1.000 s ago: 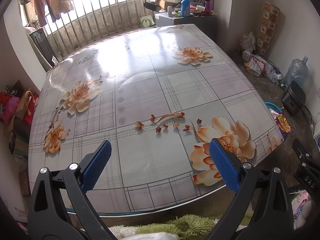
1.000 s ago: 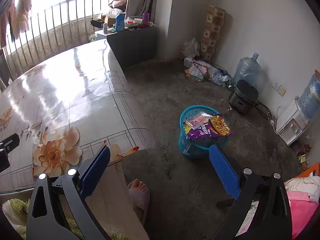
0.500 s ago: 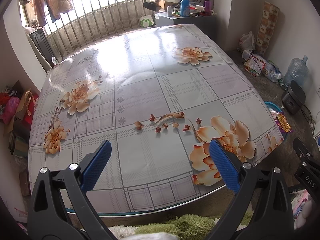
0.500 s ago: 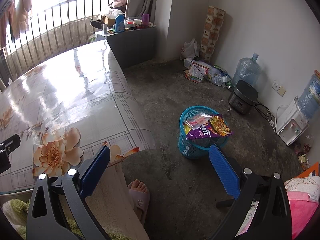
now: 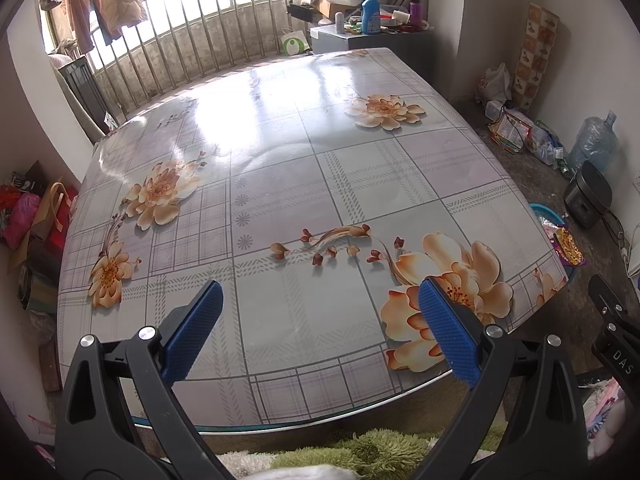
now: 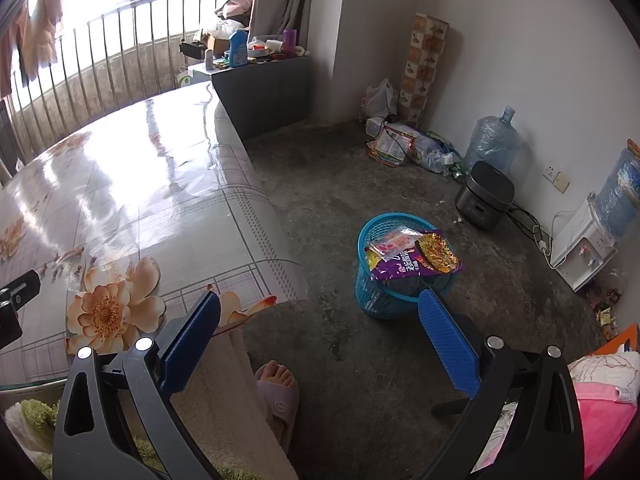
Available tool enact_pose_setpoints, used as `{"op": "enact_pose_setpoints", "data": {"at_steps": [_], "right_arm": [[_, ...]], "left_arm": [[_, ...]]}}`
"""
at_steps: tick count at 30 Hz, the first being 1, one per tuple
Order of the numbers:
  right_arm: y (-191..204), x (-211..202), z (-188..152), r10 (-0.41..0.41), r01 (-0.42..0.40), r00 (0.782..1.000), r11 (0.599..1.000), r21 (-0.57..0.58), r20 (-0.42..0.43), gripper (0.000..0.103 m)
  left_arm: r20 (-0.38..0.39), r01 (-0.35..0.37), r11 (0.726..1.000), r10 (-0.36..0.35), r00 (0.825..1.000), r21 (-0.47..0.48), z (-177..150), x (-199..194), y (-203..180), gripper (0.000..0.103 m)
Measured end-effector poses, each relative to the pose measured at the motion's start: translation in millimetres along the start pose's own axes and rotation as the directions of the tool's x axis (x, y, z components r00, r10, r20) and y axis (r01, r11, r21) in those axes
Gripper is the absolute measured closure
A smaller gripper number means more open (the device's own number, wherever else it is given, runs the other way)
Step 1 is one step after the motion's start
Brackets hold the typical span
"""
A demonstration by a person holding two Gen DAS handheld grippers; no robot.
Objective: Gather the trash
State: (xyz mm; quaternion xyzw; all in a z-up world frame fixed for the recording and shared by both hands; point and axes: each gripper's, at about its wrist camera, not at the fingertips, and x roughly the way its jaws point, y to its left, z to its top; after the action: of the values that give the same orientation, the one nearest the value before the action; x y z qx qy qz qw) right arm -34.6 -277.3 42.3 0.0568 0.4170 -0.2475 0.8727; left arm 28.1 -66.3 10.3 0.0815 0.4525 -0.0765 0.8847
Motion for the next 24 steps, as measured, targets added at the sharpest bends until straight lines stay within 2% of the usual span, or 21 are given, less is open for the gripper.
{"op": "enact_pose_setpoints", "data": {"at_steps": [24], "right_arm": [[-0.6, -3.0, 2.6, -0.005, 0.005, 1.000, 1.000, 0.002, 0.004, 0.007]], "left_arm": [[-0.001, 0.000, 1.000, 0.000, 1.000, 0.000, -0.1, -0.2, 0.1, 0.009]]}}
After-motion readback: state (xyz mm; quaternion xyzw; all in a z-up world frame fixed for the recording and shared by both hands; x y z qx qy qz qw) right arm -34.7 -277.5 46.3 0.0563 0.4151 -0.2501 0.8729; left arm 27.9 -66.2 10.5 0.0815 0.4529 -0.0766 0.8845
